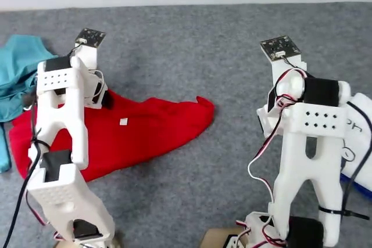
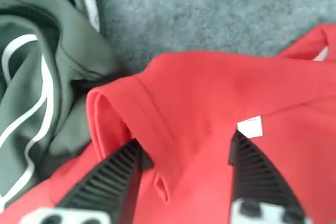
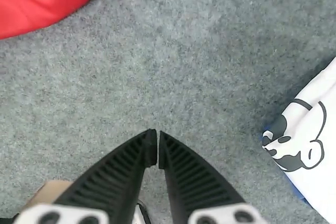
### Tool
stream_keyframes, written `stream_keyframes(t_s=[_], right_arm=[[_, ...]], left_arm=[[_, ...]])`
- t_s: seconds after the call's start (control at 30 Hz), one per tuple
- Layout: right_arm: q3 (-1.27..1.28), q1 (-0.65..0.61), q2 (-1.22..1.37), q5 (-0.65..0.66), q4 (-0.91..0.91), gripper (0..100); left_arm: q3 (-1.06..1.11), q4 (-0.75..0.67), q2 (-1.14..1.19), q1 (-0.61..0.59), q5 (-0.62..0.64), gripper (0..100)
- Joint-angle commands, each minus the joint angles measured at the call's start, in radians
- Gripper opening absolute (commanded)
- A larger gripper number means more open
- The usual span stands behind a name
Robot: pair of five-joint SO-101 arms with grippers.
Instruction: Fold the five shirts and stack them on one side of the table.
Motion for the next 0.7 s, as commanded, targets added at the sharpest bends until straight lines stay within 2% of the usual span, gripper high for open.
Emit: stream_keyframes(t_s=[0.0,0.33,0.67], right_arm=[[-0.046,-0.008,-0.001,0.005,0.041,1.1],[-0.046,-0.008,0.001,0.005,0.041,1.1],[-0.046,-0.008,0.001,0.005,0.041,1.1]], left_arm=[[-0.004,0.011,-0.014,0.023,0.023,24],[-0.036,0.068,-0.029,0.081,0.063,22],[-0.054,0.129,-0.143,0.135,0.064,22]])
